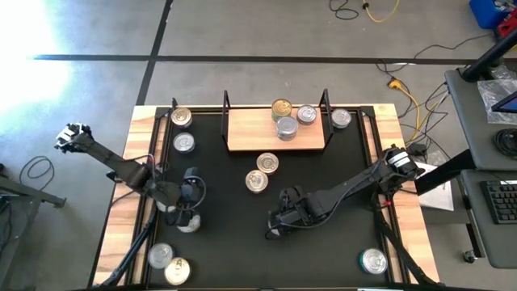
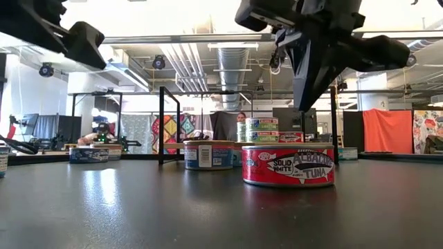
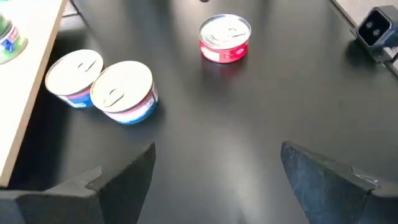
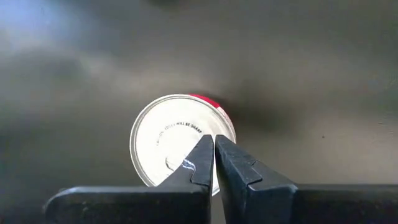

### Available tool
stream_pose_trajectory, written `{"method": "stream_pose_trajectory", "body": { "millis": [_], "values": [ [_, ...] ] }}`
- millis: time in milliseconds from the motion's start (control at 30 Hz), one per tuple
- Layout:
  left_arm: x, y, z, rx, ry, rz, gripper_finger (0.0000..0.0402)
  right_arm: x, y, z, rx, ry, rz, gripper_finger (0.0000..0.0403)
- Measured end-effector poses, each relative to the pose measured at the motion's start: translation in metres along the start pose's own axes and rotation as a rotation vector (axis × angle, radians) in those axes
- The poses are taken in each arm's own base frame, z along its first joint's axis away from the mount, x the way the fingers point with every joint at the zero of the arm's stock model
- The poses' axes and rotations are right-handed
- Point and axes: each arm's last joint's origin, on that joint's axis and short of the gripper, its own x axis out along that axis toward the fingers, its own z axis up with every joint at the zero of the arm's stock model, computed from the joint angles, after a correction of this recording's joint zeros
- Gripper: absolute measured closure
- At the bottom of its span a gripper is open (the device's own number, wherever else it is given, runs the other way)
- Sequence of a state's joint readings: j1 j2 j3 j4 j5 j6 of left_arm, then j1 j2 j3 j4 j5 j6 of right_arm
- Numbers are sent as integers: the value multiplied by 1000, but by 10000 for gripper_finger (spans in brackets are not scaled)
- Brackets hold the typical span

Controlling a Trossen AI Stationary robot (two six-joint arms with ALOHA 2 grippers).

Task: Stack canned seafood by type on shelf
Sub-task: Stack the red tuna can on top of the other red tuna can on the shelf

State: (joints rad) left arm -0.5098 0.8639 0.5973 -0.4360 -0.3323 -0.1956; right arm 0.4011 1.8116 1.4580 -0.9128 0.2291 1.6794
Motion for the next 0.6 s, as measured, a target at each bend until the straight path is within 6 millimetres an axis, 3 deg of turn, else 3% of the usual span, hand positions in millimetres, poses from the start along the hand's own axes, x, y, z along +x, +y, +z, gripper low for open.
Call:
{"method": "stream_pose_trajectory", "body": {
  "millis": [300, 467, 600],
  "values": [
    [-20, 0, 31, -78, -82, -42, 70, 5, -6, 6, -15, 253, -91, 394],
    [-26, -1, 29, -174, -108, -112, 70, 4, -7, 4, 26, 269, -101, 394],
    [-20, -2, 24, -132, -192, -129, 70, 6, -17, 7, 26, 255, -199, 394]
  ]
}}
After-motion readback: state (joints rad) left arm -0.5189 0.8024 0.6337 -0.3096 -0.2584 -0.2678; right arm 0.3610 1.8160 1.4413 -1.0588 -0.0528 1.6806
